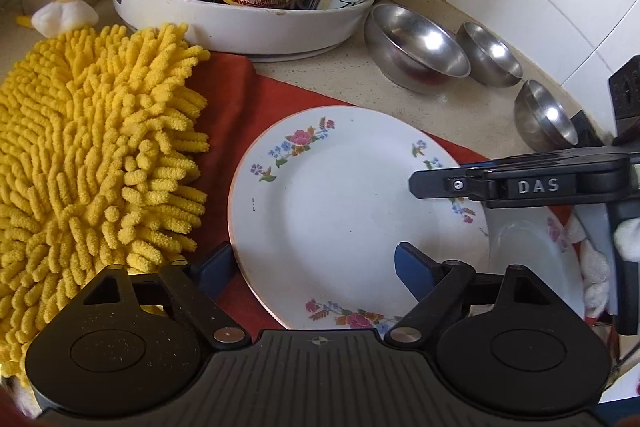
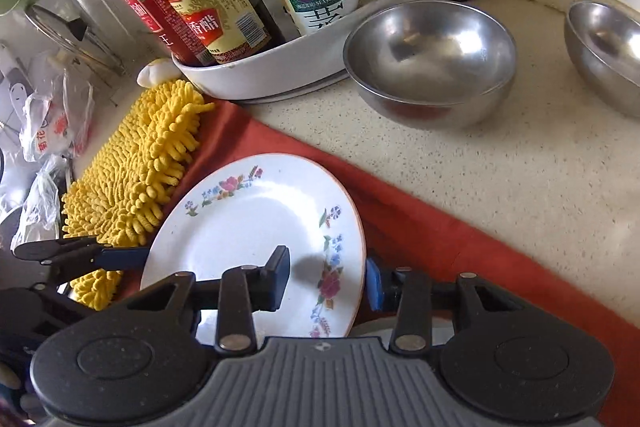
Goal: Organize plates and bowls
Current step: 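Lower the floral plate onto the pink-flower plates and open the right gripper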
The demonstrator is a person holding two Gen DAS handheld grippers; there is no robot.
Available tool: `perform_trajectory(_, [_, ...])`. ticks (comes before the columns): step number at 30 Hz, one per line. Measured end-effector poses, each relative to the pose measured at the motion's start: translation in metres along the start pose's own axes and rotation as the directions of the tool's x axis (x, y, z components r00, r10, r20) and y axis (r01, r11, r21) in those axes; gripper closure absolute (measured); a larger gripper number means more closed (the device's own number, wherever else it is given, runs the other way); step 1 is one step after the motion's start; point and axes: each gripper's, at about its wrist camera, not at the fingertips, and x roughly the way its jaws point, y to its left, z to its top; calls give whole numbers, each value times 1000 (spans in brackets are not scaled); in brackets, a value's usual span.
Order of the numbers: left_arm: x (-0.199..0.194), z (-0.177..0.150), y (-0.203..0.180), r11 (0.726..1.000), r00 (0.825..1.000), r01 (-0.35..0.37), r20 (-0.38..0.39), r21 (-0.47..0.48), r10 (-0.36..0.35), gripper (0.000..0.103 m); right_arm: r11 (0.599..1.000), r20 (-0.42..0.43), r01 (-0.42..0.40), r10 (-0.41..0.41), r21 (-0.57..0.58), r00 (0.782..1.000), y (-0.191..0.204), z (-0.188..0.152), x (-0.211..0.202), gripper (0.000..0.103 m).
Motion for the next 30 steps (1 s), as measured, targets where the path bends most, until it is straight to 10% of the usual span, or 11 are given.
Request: perform_trajectory(30, [13,-9,-114,931,987,160,-78,329,-142,17,945,81,147,-178,293,981,-55,-112,-117,69])
